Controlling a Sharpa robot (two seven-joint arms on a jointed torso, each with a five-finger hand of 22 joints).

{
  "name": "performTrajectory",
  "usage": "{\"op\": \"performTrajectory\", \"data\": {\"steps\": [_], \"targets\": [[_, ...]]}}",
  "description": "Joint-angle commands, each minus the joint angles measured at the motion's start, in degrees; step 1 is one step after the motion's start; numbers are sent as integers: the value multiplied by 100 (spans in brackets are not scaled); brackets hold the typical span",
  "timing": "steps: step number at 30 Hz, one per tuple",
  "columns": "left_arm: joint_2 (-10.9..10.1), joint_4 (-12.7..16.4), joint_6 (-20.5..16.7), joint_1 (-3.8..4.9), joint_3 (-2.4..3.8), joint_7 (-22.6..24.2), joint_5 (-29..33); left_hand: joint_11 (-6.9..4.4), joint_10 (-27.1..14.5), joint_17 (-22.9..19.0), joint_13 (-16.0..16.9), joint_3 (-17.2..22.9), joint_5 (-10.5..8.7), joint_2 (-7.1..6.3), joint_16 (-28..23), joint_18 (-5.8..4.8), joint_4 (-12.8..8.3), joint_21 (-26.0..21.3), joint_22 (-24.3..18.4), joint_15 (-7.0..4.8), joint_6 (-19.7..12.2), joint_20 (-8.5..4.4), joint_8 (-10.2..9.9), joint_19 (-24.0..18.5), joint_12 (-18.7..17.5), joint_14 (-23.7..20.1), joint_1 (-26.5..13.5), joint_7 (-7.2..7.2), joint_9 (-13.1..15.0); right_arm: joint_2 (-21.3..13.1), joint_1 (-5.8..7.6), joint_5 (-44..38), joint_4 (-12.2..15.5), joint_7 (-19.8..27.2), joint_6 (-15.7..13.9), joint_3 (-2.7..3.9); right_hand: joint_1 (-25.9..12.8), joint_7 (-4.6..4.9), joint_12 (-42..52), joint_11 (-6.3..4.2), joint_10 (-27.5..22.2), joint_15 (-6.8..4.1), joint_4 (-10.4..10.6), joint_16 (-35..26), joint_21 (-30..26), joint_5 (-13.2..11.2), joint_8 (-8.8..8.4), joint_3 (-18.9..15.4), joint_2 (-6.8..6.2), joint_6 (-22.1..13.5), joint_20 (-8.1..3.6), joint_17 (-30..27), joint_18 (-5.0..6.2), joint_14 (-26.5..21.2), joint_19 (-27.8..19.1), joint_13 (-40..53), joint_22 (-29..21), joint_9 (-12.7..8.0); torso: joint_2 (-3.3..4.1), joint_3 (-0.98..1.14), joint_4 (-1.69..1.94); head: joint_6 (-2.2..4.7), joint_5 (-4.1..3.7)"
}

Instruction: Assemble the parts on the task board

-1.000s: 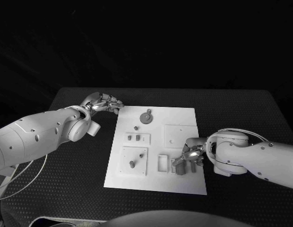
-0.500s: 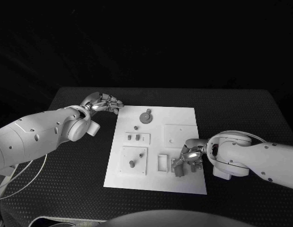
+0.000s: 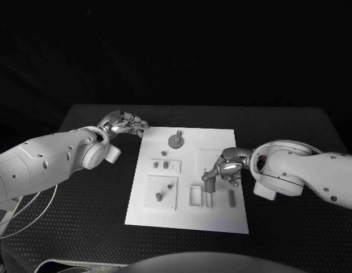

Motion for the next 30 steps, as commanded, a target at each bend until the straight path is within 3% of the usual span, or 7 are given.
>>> {"op": "performTrajectory", "data": {"steps": [1,5,8,15,22,27,30], "targets": [[16,6,100,0,3,30,38,4,-25,6,-8,-34,28,26,-38,95,13,9,-9,43,-28,13,35,-43,-1,4,-1,-12,-9,60,-7,223,-21,31,-80,-4,186,40,-38,-16,44,-41,-320,-6,32,20,-42,400,237,95,37,8,80,61,18,-9,118,3,-2,-2,13,-2,-6],[8,9,91,1,3,21,38,5,-26,8,-8,-36,28,26,-39,94,14,9,-10,44,-28,14,35,-44,-2,4,-2,-12,-9,192,-7,297,-130,-95,-139,-7,163,38,-39,-17,48,-42,-316,-4,37,20,-49,410,218,104,34,9,80,65,21,-11,117,-4,4,-1,2,-16,5],[15,12,79,1,3,18,38,5,-27,8,-8,-37,28,26,-40,94,14,9,-10,44,-28,15,35,-44,-2,3,-2,-12,-10,341,-7,337,-244,-146,-9,-22,136,39,-40,-17,50,-43,-312,-4,39,20,-56,412,196,108,34,5,80,64,21,-13,117,-9,7,-1,-4,-10,5],[41,21,95,1,3,19,38,6,-30,12,-9,-40,28,27,-43,94,16,9,-12,45,-30,15,34,-45,-2,3,-2,-11,-11,627,-26,376,-442,-153,89,-146,38,42,-49,-14,46,-40,-277,-14,38,20,-80,414,146,111,38,-28,80,43,12,-19,113,-24,3,0,14,-21,12],[31,25,72,1,3,16,38,9,-35,19,-12,-47,28,28,-48,94,17,10,-15,46,-38,16,30,-45,-3,4,-3,-8,-14,768,-101,366,-605,-211,282,-158,38,42,-49,-14,46,-40,-277,-14,38,20,-80,414,146,111,38,-28,80,43,12,-19,113,-24,-3,9,3,-39,42],[25,38,74,2,3,13,38,9,-37,22,-13,-50,28,28,-51,95,17,11,-17,47,-40,17,29,-46,-4,4,-3,-7,-15,786,-143,275,-638,-230,295,-172,-9,45,-51,-11,41,-39,-252,-14,37,19,-87,405,138,109,43,-24,80,43,8,-20,112,-29,9,-1,-6,-39,46],[21,40,77,2,3,9,38,9,-37,22,-13,-50,28,28,-51,95,17,11,-17,47,-40,17,29,-46,-4,4,-3,-7,-15,804,-156,183,-650,-258,306,-177,-9,45,-51,-11,41,-39,-252,-14,37,19,-87,405,138,109,43,-24,80,43,8,-20,112,-29,9,5,-13,-31,37]]}}
